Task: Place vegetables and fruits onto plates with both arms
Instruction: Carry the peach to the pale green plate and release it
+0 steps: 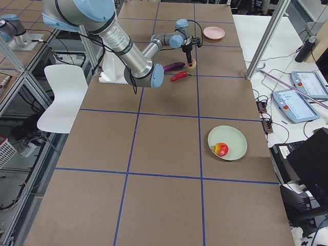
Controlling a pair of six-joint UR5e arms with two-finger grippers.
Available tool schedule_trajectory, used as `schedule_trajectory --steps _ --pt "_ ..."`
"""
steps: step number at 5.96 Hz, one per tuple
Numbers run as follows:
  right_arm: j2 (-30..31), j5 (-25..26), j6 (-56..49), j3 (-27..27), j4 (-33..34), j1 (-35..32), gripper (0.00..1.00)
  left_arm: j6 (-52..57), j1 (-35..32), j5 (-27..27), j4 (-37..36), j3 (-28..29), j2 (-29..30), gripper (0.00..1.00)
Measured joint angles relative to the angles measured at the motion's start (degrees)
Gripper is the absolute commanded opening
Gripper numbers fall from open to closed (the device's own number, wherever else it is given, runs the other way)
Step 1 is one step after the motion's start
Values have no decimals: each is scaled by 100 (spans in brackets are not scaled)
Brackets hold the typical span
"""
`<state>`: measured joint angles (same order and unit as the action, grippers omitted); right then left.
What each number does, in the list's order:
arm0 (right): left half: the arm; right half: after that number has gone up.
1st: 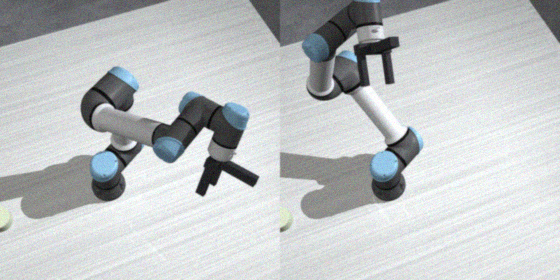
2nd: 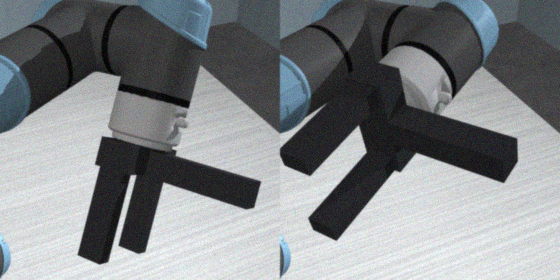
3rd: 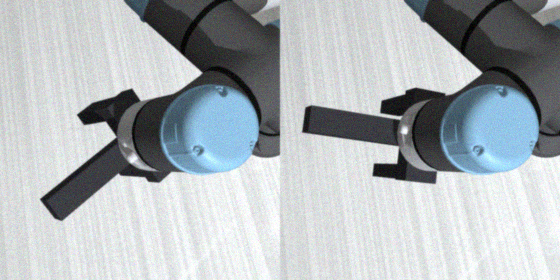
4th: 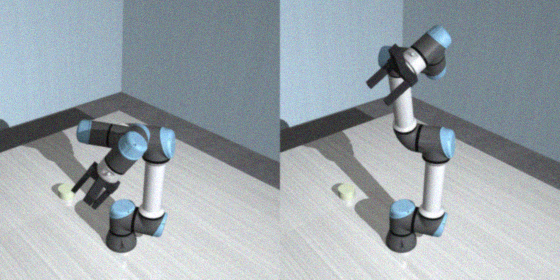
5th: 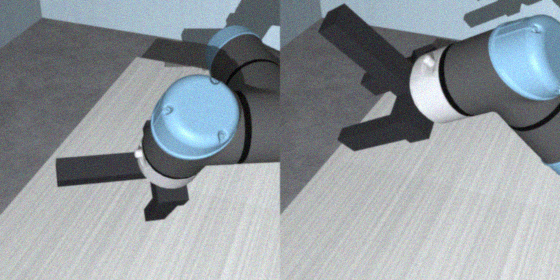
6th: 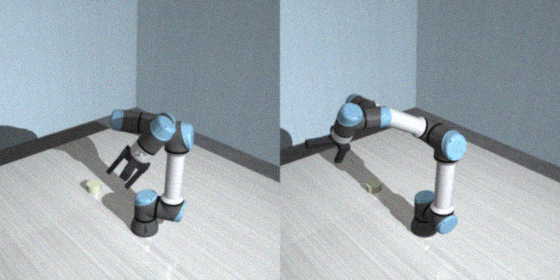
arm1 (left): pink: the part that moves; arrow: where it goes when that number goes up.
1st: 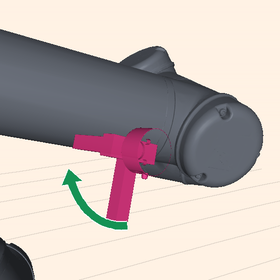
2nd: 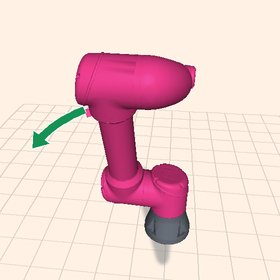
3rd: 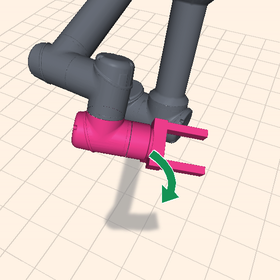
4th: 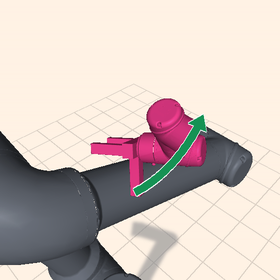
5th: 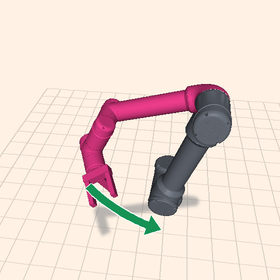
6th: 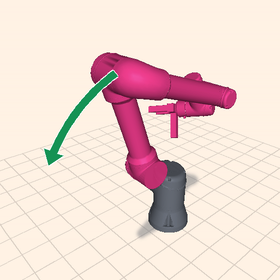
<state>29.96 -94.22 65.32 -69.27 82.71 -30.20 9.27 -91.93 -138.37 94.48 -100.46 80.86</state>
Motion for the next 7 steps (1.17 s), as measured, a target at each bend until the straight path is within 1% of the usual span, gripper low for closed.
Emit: schedule_trajectory --steps 1,2,3,5,6,7 --pt "41 -307 -357 -64 2 -351 0 3 0 -4 0 0 2 100" --pt "239 -619 -1021 -92 -35 -788 0 4 0 -6 0 -2 5 100" --pt "633 -1027 -1897 -106 -176 -1318 0 5 4 -6 2 -9 7 100" --pt "1835 -2176 -3839 -17 -1017 -2586 0 5 25 -6 40 -14 8 100" --pt "2298 -2555 -4682 162 -1358 -3119 9 5 31 -6 63 -12 8 100" --pt "2692 -2862 -5313 310 -1626 -3495 41 5 38 -6 74 -10 8 100"
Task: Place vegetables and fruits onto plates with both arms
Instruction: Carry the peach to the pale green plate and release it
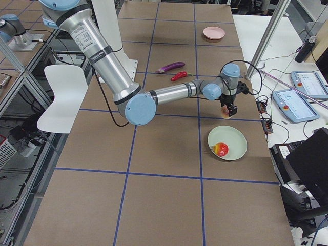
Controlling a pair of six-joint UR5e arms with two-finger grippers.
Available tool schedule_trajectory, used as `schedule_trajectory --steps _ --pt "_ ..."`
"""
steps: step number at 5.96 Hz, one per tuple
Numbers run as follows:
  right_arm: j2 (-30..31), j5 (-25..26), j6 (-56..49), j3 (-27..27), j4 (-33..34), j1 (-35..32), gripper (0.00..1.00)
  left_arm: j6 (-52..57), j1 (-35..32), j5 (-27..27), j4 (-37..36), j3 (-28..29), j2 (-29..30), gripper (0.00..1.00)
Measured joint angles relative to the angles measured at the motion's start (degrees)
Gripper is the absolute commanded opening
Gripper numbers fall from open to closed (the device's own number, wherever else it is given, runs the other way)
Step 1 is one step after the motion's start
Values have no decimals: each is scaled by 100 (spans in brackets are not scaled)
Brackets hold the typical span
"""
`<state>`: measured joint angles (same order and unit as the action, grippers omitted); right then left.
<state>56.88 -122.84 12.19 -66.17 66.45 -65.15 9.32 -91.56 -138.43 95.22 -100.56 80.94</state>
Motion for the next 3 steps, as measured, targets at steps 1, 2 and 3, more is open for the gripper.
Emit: schedule_trajectory --steps 1,2,3 --pt "288 -178 -280 57 -188 -184 92 0 4 0 4 -2 0 100" --pt "492 -236 -349 72 -384 -242 99 0 5 0 7 -5 -2 100" --pt "627 -301 -276 56 -592 -259 99 -5 6 0 25 -22 -3 100"
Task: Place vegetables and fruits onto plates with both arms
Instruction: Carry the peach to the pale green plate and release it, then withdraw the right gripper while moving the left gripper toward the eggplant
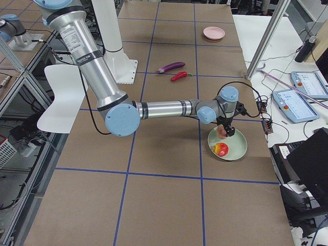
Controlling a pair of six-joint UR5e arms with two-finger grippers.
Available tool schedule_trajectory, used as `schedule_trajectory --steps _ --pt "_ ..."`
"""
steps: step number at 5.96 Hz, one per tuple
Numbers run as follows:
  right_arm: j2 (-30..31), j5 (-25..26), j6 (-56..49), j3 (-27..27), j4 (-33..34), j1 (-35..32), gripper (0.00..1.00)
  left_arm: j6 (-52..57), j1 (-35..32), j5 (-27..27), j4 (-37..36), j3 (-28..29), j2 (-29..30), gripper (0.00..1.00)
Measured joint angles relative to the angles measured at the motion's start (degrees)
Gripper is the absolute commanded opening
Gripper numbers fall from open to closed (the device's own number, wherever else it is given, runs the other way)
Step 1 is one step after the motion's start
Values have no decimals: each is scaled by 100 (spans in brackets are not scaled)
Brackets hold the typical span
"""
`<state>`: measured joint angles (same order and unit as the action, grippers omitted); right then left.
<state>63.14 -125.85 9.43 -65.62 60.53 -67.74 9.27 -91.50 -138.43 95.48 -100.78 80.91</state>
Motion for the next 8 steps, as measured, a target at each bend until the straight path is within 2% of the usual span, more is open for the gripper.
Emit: schedule_trajectory --steps 1,2,3,4,5,7,8 --pt "24 -178 305 -52 -92 -53 99 -11 23 0 210 -12 51 100" --pt "22 -344 615 -142 -105 -143 99 -27 55 17 715 45 195 100" --pt "45 -416 736 -244 -78 -256 99 -100 75 15 1241 340 577 100" --pt "97 -480 763 -337 18 -389 99 -640 209 -34 1564 651 1011 100" --pt "249 -553 749 -567 227 -525 99 -1640 512 59 1800 743 1280 100" --pt "1140 -849 700 -1643 781 -963 99 -3499 1339 641 1963 747 1782 100" --pt "1854 -968 657 -2317 1034 -1209 99 -3939 1707 762 1818 744 2073 100"
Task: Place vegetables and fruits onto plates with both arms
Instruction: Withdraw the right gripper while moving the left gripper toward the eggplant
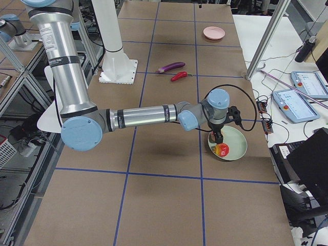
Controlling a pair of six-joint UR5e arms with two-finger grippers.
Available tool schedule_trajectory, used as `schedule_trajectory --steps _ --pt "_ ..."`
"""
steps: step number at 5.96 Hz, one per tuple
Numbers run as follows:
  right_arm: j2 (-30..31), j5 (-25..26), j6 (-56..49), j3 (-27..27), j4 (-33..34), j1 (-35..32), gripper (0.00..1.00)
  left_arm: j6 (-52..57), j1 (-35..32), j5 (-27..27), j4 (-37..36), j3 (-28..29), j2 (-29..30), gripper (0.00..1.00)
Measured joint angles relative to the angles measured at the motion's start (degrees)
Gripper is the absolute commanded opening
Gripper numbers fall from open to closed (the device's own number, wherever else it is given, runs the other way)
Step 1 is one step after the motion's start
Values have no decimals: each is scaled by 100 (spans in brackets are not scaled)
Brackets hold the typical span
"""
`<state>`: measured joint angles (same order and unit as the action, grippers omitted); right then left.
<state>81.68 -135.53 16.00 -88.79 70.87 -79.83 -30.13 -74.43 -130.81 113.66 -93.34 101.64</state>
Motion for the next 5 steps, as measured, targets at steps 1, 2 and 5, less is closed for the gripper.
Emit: schedule_trajectory --steps 1,2,5 --pt "862 -47 -160 -740 277 -227 99 -234 423 43 -31 -146 157 100" --pt "1569 -52 -628 -1396 767 -497 99 -634 1097 68 7 -282 314 100" --pt "2047 160 -2259 -2066 2443 -1310 100 -3494 3153 1065 -598 -238 1355 100"
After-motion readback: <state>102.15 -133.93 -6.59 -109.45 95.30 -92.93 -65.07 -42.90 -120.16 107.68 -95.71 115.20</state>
